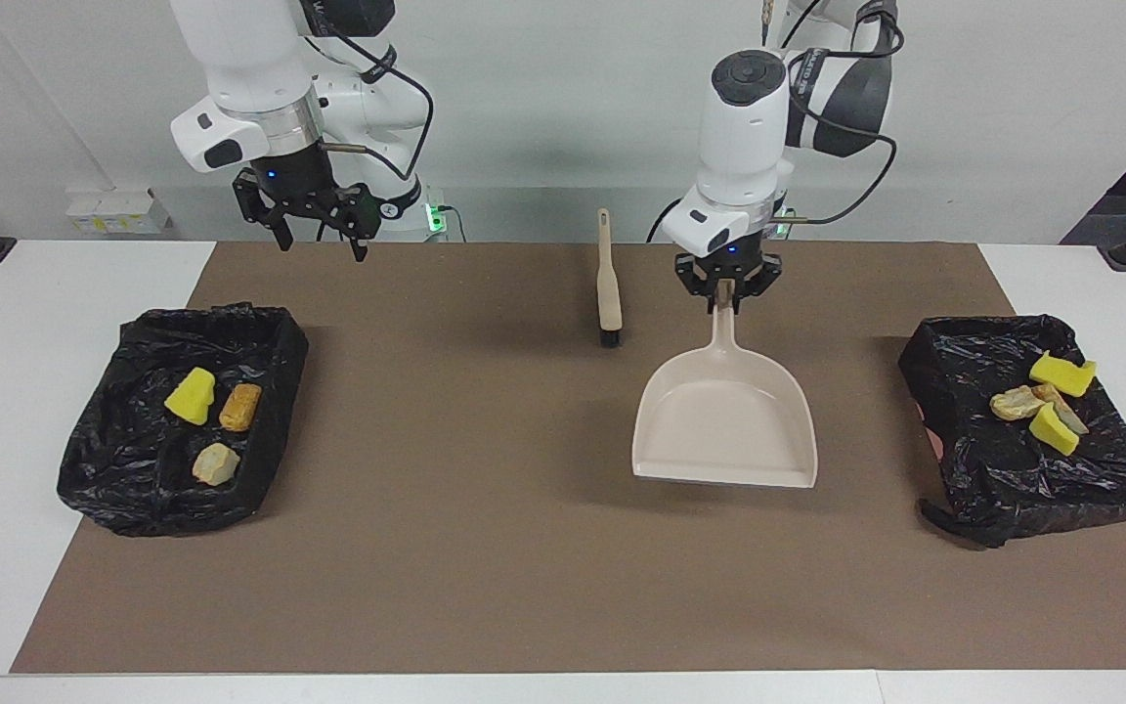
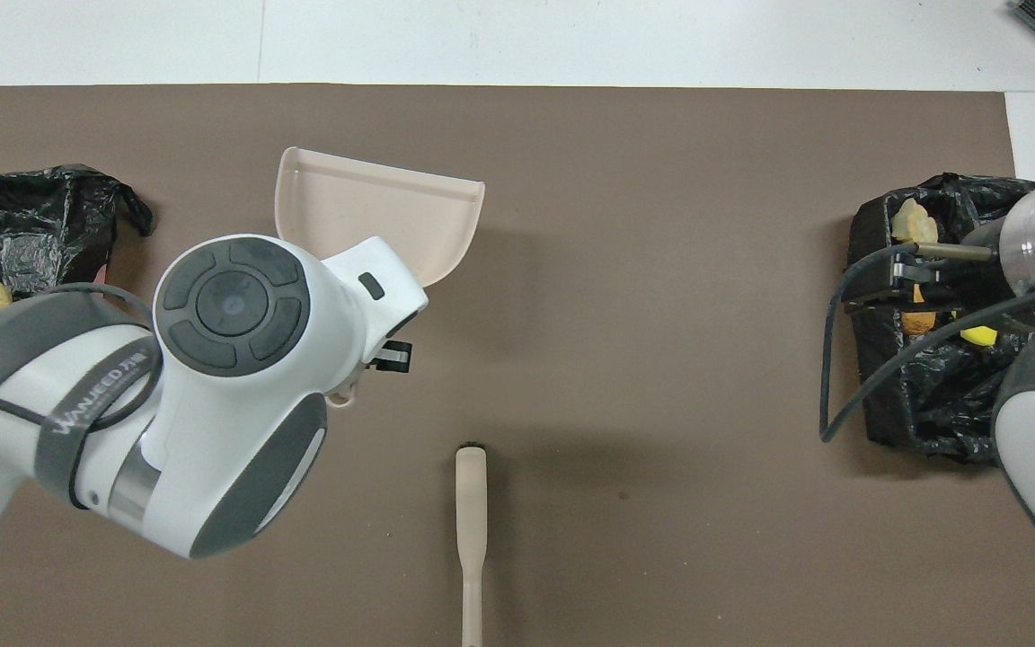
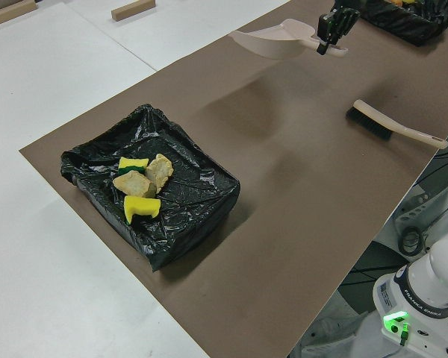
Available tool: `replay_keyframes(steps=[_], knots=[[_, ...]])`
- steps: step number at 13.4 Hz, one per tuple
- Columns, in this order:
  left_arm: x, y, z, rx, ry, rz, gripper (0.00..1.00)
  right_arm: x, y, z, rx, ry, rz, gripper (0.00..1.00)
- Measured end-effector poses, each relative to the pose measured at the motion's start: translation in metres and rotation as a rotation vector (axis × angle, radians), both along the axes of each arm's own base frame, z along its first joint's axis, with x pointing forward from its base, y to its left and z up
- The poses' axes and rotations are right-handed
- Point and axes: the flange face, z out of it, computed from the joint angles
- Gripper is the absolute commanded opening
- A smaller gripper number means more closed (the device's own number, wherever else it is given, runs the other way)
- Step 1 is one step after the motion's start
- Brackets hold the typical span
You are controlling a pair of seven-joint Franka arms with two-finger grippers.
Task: Sweep and dump trash in bin
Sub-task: 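Bring the dustpan back to the table center with the left gripper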
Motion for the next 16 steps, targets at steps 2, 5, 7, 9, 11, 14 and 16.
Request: replay_keyframes(steps=[2, 5, 7, 9, 11, 14, 16], knots=[[-0.004, -0.026, -0.017, -0.067, -0.020, 0.055, 0.00, 0.003, -0.008, -0.002, 0.000, 0.004, 0.014, 1.00], [-0.010, -0.075, -0.064, -0.103, -0.035, 0.106, 0.00, 0.004, -0.011, -0.001, 0.001, 0.001, 0.011, 1.00], [-0.007, -0.093, -0.091, -0.124, -0.044, 0.135, 0.00, 0.004, -0.010, 0.000, 0.002, -0.001, 0.012, 1.00], [-0.003, -0.101, -0.111, -0.143, -0.049, 0.167, 0.00, 0.004, -0.010, 0.000, 0.004, -0.001, 0.013, 1.00], [0.001, -0.103, -0.118, -0.161, -0.054, 0.213, 0.00, 0.004, -0.010, 0.000, 0.006, -0.001, 0.013, 1.00], [0.001, -0.105, -0.128, -0.153, -0.041, 0.237, 0.00, 0.004, -0.009, 0.001, 0.010, -0.001, 0.013, 1.00], [-0.002, -0.109, -0.133, -0.147, -0.034, 0.231, 0.00, 0.004, -0.009, 0.001, 0.012, -0.001, 0.013, 1.00]])
